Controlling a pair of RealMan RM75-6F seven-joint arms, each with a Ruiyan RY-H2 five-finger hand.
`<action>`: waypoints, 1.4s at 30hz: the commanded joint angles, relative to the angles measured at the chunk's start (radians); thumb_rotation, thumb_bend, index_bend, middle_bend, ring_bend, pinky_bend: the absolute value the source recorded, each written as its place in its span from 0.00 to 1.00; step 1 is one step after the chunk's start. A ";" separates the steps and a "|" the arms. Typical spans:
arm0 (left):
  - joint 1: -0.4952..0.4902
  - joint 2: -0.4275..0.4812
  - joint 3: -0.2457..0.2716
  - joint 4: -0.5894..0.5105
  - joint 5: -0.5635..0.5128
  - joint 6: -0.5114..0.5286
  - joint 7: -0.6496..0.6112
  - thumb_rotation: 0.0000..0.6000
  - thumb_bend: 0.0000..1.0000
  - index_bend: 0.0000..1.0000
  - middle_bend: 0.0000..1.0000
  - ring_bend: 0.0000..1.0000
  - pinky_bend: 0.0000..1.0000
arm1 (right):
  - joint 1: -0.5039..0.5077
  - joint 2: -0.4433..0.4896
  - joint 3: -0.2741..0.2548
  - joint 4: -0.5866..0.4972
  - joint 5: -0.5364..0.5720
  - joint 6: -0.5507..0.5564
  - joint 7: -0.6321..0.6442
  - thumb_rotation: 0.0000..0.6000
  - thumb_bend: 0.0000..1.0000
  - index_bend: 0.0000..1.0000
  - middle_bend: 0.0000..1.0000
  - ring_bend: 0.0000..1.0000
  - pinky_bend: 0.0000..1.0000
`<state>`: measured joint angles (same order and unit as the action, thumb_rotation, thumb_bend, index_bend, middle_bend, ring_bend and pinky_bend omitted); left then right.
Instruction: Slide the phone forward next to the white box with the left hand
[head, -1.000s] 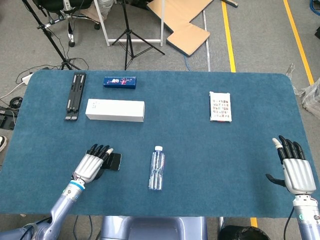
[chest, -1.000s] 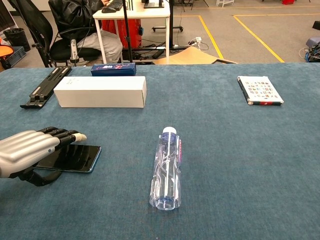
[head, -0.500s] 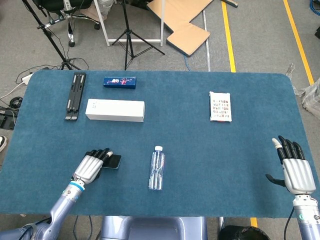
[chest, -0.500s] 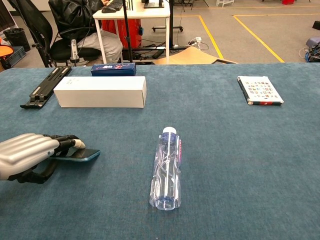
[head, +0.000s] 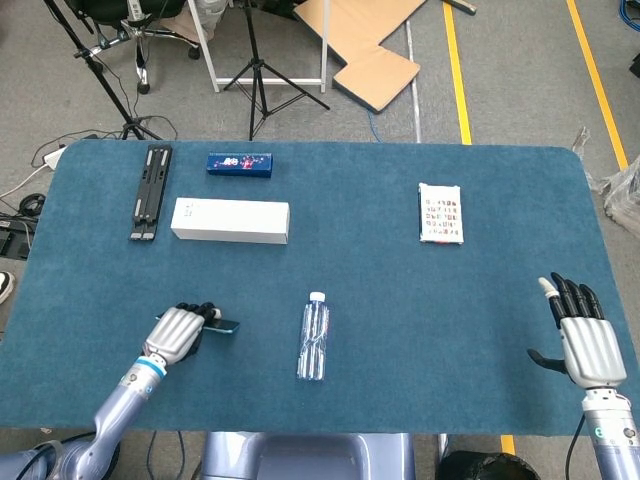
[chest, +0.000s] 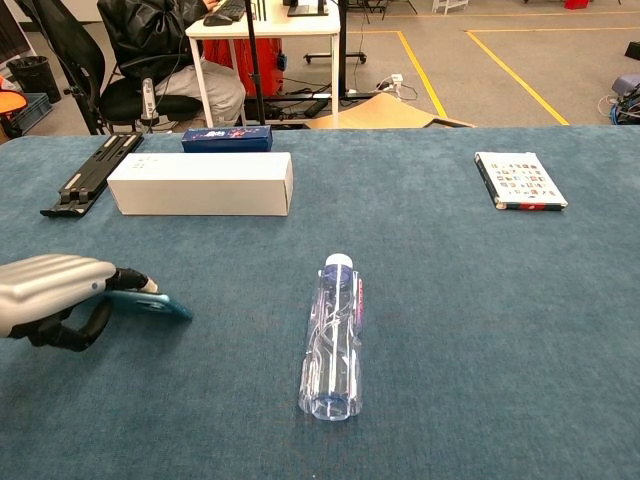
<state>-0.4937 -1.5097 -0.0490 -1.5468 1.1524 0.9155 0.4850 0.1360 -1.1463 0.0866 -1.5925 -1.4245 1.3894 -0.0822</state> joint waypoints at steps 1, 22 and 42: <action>-0.050 -0.007 -0.046 0.014 -0.107 -0.049 0.032 1.00 0.97 0.27 0.20 0.26 0.29 | 0.001 0.000 0.000 0.000 0.000 0.000 -0.001 1.00 0.00 0.00 0.00 0.00 0.00; -0.237 -0.165 -0.135 0.326 -0.108 0.019 0.021 1.00 0.54 0.00 0.00 0.00 0.00 | 0.010 -0.013 0.000 0.022 0.031 -0.034 -0.005 1.00 0.00 0.00 0.00 0.00 0.00; -0.071 0.024 -0.133 0.171 0.123 0.408 -0.148 1.00 0.00 0.00 0.00 0.00 0.00 | 0.005 -0.002 -0.003 0.014 0.023 -0.028 0.027 1.00 0.00 0.00 0.00 0.00 0.00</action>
<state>-0.6434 -1.5807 -0.1891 -1.2613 1.2706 1.2449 0.3183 0.1417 -1.1482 0.0834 -1.5779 -1.4008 1.3609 -0.0560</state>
